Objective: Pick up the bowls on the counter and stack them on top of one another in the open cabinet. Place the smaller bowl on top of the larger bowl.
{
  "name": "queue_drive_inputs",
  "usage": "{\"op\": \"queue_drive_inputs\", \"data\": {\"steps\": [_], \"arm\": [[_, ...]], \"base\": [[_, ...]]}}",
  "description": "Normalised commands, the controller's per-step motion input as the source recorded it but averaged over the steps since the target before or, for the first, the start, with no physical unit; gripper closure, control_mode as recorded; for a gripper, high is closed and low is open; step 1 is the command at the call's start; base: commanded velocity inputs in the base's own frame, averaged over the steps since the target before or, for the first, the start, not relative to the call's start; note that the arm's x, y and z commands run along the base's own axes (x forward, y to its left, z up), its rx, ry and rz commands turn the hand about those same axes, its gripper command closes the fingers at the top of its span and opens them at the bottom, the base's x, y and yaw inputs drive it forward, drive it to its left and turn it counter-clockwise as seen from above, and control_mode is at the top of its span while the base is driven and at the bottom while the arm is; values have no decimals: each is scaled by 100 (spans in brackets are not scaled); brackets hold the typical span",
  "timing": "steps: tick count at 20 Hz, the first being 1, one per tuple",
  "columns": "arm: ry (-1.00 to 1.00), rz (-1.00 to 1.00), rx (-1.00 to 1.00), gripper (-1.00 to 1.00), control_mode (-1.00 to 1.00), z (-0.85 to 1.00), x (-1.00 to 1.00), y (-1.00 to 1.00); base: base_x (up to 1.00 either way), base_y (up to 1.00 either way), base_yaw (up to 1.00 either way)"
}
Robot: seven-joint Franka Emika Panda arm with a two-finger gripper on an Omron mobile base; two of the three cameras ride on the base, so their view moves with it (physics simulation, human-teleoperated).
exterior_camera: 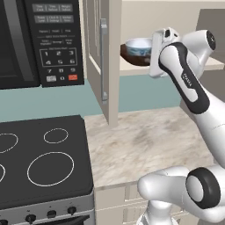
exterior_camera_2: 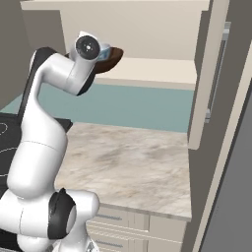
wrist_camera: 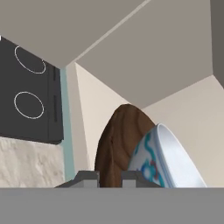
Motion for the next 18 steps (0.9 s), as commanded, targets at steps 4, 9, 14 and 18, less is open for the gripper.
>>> {"op": "queue_drive_inputs", "data": {"steps": [4,9,14,18], "arm": [[0,0,0,100,-100,0,21,0],[0,0,0,100,-100,0,20,0],[0,0,-1,100,-100,0,19,0],[0,0,0,100,-100,0,18,0]], "base": [[0,0,0],[0,0,0],[0,0,0],[0,0,0]]}}
